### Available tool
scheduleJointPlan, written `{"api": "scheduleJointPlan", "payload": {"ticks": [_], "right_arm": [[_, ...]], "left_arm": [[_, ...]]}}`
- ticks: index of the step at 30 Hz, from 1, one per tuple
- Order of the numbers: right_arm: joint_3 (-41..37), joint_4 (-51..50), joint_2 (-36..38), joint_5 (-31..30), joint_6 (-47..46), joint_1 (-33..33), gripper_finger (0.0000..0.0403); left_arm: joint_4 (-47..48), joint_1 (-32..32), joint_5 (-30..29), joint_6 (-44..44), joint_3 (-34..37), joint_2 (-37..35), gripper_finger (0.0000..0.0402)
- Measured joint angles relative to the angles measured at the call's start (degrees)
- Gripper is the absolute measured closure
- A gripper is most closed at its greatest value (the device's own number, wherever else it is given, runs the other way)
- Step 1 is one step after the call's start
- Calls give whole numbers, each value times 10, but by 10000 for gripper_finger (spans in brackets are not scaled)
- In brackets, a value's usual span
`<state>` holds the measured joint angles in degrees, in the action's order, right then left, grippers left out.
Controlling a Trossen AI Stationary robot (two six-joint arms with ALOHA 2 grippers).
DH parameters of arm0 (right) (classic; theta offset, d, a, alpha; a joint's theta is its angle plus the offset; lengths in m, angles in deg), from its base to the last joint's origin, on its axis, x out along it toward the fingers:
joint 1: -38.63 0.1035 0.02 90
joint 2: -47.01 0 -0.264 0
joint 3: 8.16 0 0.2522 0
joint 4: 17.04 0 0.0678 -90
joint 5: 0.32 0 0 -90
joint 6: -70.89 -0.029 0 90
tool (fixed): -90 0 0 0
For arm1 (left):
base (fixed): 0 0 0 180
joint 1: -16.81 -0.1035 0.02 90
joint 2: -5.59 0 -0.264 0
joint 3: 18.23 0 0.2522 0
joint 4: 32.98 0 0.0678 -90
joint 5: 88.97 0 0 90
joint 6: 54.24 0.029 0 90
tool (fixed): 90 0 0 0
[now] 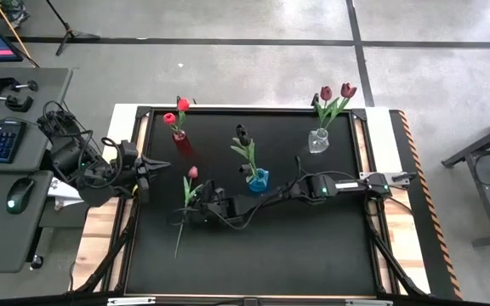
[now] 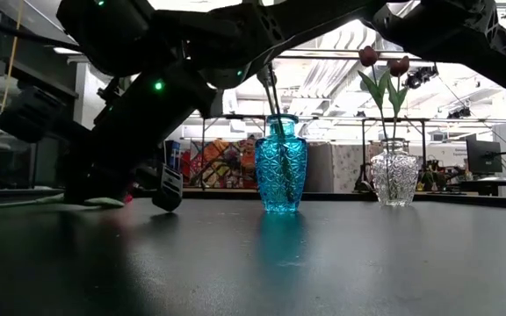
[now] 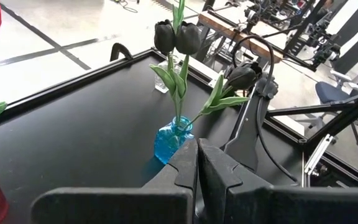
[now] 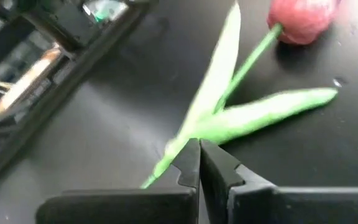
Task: Sort flowers into vase by color
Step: Put the red tulip into the transparent flower vase
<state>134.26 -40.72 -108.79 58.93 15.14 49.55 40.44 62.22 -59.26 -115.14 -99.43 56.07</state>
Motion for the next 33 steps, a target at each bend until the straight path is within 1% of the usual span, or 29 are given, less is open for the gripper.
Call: {"api": "scheduleJointPlan", "payload": {"ticks": [5, 7, 9, 12, 13, 15, 19, 22, 25, 31, 33], "right_arm": [[-2, -51, 21, 10, -2, 5, 403], [-2, -49, 32, 31, 12, 7, 403], [-1, -15, 35, 58, 39, 11, 403], [-1, 68, 35, 115, 108, 14, 403], [-1, 89, 35, 125, 123, 15, 403], [0, 109, 35, 127, 145, 14, 403], [-1, 113, 28, 136, 195, -5, 403], [-1, 120, 18, 169, 214, -21, 403], [-1, 119, 4, 179, 222, -27, 403], [-1, 118, -4, 179, 223, -27, 403], [-1, 103, -4, 173, 222, -25, 403]], "left_arm": [[0, 0, 0, 0, -1, -10, 402], [0, 0, -1, 0, -1, -14, 402], [0, 0, -1, 0, -1, -19, 402], [0, 0, -2, 0, -1, -24, 401], [0, 0, -2, 0, -1, -26, 402], [0, 0, -3, 0, -1, -27, 402], [0, 0, -5, 6, -1, -27, 402], [0, 0, -4, 6, -1, -27, 402], [0, 0, -4, 6, -1, -27, 401], [0, 0, -4, 11, -1, -27, 402], [0, 0, -4, 15, -1, -27, 402]]}}
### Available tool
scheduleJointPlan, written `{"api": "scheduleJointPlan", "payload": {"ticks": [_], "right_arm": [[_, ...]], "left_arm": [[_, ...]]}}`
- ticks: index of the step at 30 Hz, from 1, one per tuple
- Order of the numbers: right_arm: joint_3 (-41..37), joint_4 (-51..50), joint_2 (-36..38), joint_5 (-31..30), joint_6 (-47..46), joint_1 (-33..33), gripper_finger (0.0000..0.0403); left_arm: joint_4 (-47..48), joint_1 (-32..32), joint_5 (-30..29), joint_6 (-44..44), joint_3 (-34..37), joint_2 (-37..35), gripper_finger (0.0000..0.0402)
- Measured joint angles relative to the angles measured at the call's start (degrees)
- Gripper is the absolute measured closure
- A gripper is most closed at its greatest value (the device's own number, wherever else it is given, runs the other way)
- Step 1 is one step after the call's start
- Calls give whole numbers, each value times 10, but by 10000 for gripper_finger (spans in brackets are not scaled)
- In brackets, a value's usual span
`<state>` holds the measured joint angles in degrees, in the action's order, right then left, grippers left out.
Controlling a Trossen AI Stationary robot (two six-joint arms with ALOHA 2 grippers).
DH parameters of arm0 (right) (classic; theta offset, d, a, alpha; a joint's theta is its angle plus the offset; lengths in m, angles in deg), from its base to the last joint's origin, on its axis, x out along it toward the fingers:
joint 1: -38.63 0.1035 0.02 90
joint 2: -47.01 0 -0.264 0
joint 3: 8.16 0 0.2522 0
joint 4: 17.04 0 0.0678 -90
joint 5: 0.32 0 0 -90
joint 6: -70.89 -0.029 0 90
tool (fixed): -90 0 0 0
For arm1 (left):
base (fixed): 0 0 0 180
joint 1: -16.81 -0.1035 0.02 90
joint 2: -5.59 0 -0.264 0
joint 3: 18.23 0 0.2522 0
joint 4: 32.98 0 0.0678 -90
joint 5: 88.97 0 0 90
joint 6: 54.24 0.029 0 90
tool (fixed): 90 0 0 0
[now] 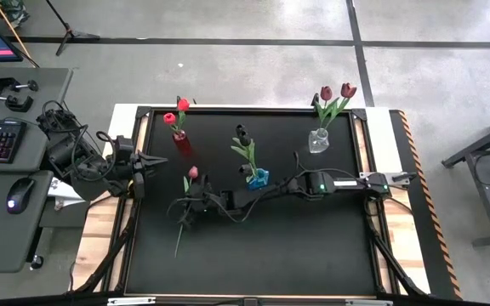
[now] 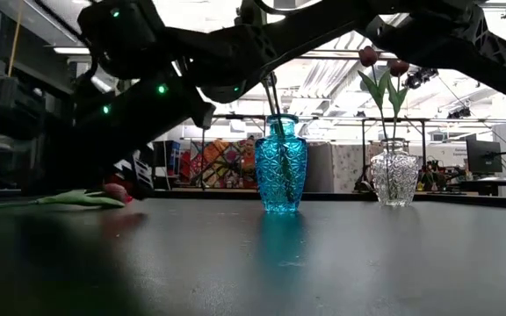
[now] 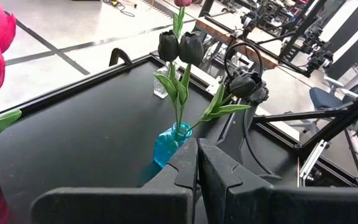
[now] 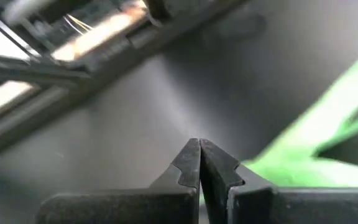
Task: Sort flowers into vase by color
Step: Put the red tulip into the transparent flower vase
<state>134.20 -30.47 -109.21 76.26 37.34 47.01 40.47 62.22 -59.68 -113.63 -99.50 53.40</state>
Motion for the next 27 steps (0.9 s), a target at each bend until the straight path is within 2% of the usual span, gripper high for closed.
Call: {"api": "scheduleJointPlan", "payload": {"ticks": [7, 13, 18, 27], "right_arm": [[1, -78, 0, -23, -30, 3, 403], [3, -137, 10, -12, -21, 12, 403], [1, -187, 30, 21, -8, 24, 403], [-1, -333, 92, 32, 25, 50, 403]], "left_arm": [[0, 0, 0, -1, 0, 0, 402], [0, 0, 0, -4, 0, 0, 402], [0, 0, 0, -4, 0, 0, 402], [0, 0, 0, -4, 0, -1, 402]]}}
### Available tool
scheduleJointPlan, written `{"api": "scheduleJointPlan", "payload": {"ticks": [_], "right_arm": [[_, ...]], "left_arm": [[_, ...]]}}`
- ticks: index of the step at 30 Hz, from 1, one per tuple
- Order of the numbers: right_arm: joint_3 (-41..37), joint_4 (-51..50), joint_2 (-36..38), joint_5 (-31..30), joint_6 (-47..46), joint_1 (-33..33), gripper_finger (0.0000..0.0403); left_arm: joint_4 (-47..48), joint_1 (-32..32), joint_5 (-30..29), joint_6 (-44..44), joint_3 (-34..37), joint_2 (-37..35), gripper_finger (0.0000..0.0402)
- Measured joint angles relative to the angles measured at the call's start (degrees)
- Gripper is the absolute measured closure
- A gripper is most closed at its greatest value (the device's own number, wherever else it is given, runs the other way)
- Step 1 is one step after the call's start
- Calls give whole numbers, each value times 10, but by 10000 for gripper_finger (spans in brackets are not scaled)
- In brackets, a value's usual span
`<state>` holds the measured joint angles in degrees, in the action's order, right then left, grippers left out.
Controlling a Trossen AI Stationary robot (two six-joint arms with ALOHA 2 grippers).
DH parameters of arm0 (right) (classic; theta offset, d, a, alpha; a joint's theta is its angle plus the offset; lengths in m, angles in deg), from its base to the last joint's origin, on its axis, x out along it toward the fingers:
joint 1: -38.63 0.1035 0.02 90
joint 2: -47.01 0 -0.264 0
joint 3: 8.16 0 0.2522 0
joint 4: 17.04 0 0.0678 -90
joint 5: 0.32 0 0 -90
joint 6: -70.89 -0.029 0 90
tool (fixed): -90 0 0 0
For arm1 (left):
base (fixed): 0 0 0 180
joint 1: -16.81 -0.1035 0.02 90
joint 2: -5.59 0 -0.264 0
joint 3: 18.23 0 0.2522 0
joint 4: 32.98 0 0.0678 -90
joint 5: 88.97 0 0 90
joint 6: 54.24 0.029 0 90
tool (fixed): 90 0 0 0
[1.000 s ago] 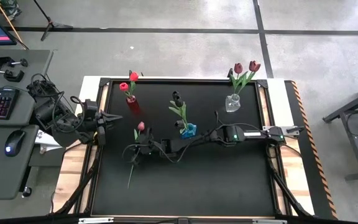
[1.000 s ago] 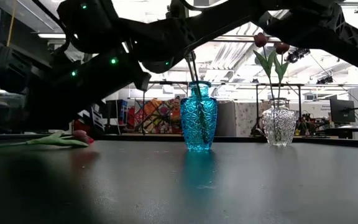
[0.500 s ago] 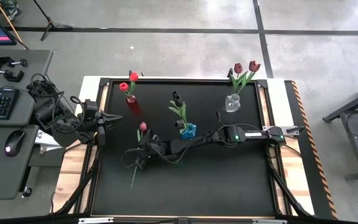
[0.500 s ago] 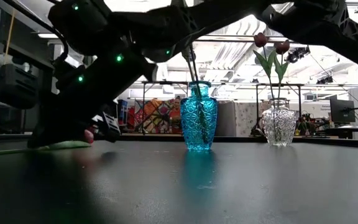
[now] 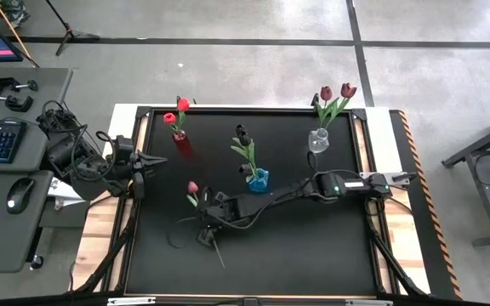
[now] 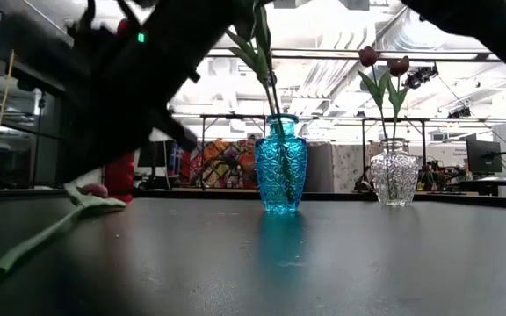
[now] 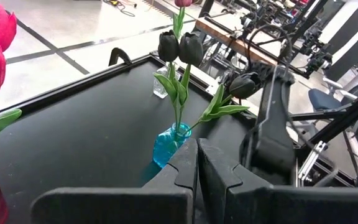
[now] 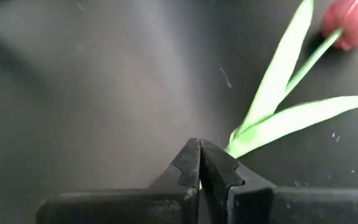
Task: Sort flowers into vase by color
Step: Put the red tulip into the transparent flower vase
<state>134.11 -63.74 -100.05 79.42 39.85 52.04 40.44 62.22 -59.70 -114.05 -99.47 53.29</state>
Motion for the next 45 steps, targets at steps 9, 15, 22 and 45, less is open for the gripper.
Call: {"api": "scheduleJointPlan", "payload": {"ticks": [9, 15, 22, 45], "right_arm": [[2, 8, 49, -45, -137, 22, 402], [1, 27, 12, -27, -238, 25, 328], [0, 21, 1, -94, -300, 21, 172], [4, -21, -37, -94, -321, 12, 241]], "left_arm": [[0, 0, 0, 0, 0, -3, 402], [0, 0, 3, -1, 0, -8, 402], [0, 0, 7, -11, 0, -16, 402], [0, 0, 2, -16, 0, -17, 402]]}}
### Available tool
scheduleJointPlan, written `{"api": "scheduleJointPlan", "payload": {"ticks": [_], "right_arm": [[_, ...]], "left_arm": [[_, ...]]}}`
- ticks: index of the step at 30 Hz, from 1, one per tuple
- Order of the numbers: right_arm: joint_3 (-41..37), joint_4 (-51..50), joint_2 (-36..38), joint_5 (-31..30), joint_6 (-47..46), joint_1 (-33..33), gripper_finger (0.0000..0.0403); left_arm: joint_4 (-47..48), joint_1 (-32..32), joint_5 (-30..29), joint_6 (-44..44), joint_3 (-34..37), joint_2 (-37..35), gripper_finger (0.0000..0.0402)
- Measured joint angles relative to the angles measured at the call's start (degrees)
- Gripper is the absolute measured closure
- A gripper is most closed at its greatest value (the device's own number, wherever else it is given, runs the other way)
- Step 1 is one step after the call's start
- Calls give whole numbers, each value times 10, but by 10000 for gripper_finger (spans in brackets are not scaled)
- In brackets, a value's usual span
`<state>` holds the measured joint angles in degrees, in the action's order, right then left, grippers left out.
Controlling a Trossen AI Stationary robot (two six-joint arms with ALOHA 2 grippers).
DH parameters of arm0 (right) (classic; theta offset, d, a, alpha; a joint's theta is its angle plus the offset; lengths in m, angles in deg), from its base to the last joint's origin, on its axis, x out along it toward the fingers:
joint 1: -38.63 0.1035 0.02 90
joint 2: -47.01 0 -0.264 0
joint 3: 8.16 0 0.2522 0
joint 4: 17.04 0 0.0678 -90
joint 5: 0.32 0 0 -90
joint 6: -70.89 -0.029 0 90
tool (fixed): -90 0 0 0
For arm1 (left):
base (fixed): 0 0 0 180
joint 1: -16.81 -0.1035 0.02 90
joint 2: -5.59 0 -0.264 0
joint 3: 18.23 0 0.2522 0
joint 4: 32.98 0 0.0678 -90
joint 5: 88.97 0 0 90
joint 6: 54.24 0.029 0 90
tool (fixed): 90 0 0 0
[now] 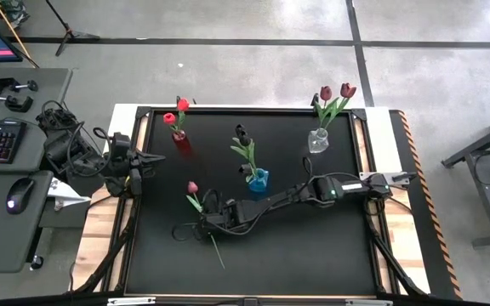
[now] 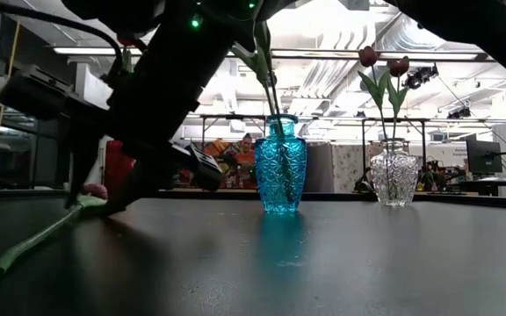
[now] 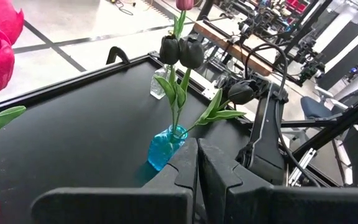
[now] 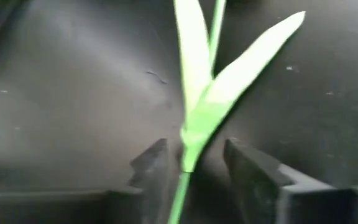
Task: Sort flowers into vase by color
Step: Put the red tulip into the transparent flower vase
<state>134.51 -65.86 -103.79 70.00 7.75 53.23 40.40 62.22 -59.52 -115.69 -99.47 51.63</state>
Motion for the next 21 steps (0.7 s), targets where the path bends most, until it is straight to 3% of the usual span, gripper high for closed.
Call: {"api": "scheduleJointPlan", "payload": {"ticks": [6, 14, 21], "right_arm": [[0, -33, -1, -8, 12, -2, 388], [-7, -74, 36, -2, 51, 13, 400], [-1, -164, 137, 107, 120, 59, 402]], "left_arm": [[0, 0, -6, 0, 0, 0, 402], [0, 0, -36, 13, -40, -15, 402], [0, 0, -49, 66, -84, -31, 402]]}}
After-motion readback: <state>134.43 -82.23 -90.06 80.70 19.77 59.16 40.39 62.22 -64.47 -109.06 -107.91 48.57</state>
